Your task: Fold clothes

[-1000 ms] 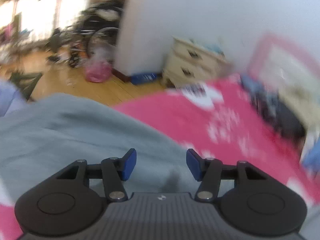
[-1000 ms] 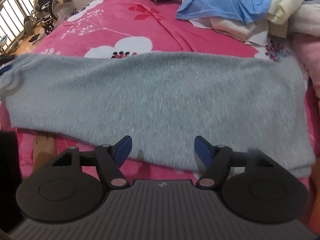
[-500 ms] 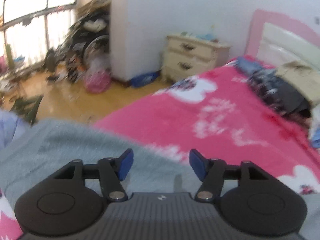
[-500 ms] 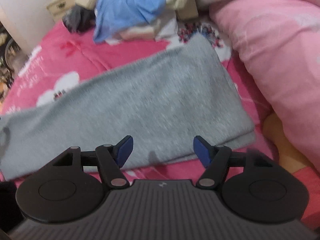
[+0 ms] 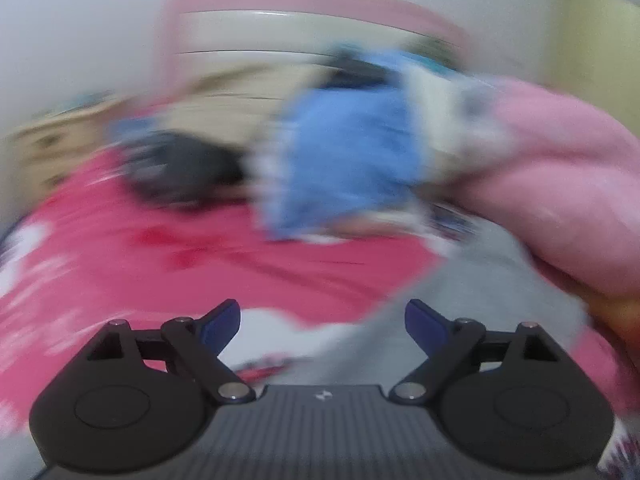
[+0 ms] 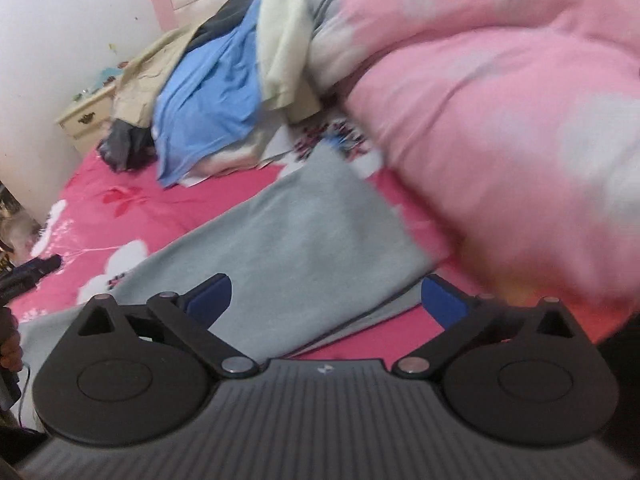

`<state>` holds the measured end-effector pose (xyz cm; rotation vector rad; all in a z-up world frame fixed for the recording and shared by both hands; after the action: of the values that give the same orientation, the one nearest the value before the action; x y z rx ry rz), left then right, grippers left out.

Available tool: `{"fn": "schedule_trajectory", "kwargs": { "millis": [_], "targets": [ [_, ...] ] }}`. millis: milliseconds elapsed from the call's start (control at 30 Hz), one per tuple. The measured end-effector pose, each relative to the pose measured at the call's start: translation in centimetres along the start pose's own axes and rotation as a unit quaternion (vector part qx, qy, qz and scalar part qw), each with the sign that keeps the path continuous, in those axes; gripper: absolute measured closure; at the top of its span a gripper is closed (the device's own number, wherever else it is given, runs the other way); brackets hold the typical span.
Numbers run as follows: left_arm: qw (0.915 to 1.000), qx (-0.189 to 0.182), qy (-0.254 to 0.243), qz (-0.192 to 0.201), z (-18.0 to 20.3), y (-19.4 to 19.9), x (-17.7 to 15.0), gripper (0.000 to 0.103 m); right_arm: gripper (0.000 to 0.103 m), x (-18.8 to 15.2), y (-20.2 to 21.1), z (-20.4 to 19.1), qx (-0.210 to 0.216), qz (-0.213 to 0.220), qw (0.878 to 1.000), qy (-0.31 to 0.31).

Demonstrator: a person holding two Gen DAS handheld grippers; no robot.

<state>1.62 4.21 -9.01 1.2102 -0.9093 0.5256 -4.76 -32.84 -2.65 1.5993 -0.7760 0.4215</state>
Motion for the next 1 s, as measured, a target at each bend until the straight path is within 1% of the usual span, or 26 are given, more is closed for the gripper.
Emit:
{"fn": "schedule_trajectory", "kwargs": {
  "millis": [67,133,200,233,300,333,367,400,433,467,533,567,633,733,800,900,933,967,1000],
  "targets": [
    [0.9972,-0.056,-0.048,-0.013,4.3,-2.5,-0.3,0.012,0.001,2.5,-0.6,1.0,-0.007,-0.015,1.000,0.006],
    [0.9910,-0.098,-0.087,-0.028,8.0,-4.3,-1.3,0.012,0.001,4.4,-2.2,1.7,-0.019,-0.041,0.999,0.012],
    [0.9830,-0.131,-0.123,-0.037,11.7,-5.5,-2.6,0.012,0.003,4.6,-4.7,1.9,-0.042,-0.081,0.996,0.016],
    [0.9788,-0.143,-0.142,-0.036,13.5,-5.8,-3.3,0.013,0.004,4.2,-6.1,2.0,-0.051,-0.103,0.993,0.011],
    [0.9709,-0.159,-0.177,-0.028,16.2,-6.3,-4.8,0.014,0.014,2.8,-8.5,2.5,-0.061,-0.139,0.988,-0.013],
    [0.9689,-0.161,-0.187,-0.022,17.1,-6.3,-5.5,0.017,0.025,2.3,-9.7,2.8,-0.063,-0.151,0.986,-0.027],
    [0.9674,-0.163,-0.193,-0.019,17.8,-6.5,-6.1,0.019,0.034,1.8,-10.8,3.0,-0.064,-0.159,0.984,-0.041],
    [0.9657,-0.165,-0.199,-0.017,18.5,-6.7,-6.7,0.023,0.038,1.2,-11.9,3.3,-0.065,-0.167,0.982,-0.055],
    [0.9645,-0.167,-0.204,-0.017,18.8,-6.9,-7.0,0.026,0.047,0.9,-12.9,3.6,-0.069,-0.173,0.980,-0.068],
    [0.9647,-0.166,-0.203,-0.019,19.1,-7.1,-7.3,0.031,0.049,0.7,-13.7,3.9,-0.075,-0.176,0.978,-0.080],
    [0.9649,-0.168,-0.200,-0.022,19.5,-7.5,-7.9,0.038,0.057,0.4,-14.6,4.3,-0.080,-0.177,0.976,-0.099],
    [0.9648,-0.171,-0.198,-0.024,19.7,-7.7,-8.1,0.042,0.060,0.2,-15.1,4.4,-0.082,-0.177,0.975,-0.108],
    [0.9648,-0.173,-0.196,-0.027,19.6,-7.6,-8.4,0.044,0.063,0.1,-15.3,4.6,-0.082,-0.176,0.974,-0.120],
    [0.9633,-0.177,-0.199,-0.030,19.4,-7.5,-8.1,0.045,0.066,0.0,-15.6,4.7,-0.079,-0.177,0.972,-0.133],
    [0.9610,-0.178,-0.209,-0.030,19.7,-7.5,-8.4,0.045,0.066,-0.1,-15.9,4.9,-0.079,-0.180,0.970,-0.140],
    [0.9566,-0.183,-0.225,-0.028,20.1,-7.8,-8.7,0.045,0.071,-0.2,-16.1,5.4,-0.081,-0.186,0.968,-0.147],
    [0.9550,-0.184,-0.231,-0.028,20.2,-8.0,-8.7,0.045,0.075,-0.2,-16.0,5.6,-0.082,-0.187,0.968,-0.147],
    [0.9544,-0.185,-0.233,-0.027,20.2,-8.0,-8.7,0.045,0.082,-0.1,-16.0,5.5,-0.082,-0.185,0.969,-0.142],
    [0.9539,-0.185,-0.235,-0.026,20.3,-8.0,-8.8,0.045,0.086,-0.1,-15.9,5.4,-0.083,-0.181,0.971,-0.134]
  ]
}}
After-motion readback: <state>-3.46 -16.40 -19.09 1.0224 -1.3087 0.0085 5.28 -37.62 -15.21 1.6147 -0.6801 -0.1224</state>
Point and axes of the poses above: each gripper's, at about its wrist camera, not at the fingertips, and y roughly against the way its jaws point, z to its right, x to its top, the point moved 1 cm from there along -y, roughly the way its jaws point, and after that the axes turned 3 degrees about z, right-handed, at the moved point
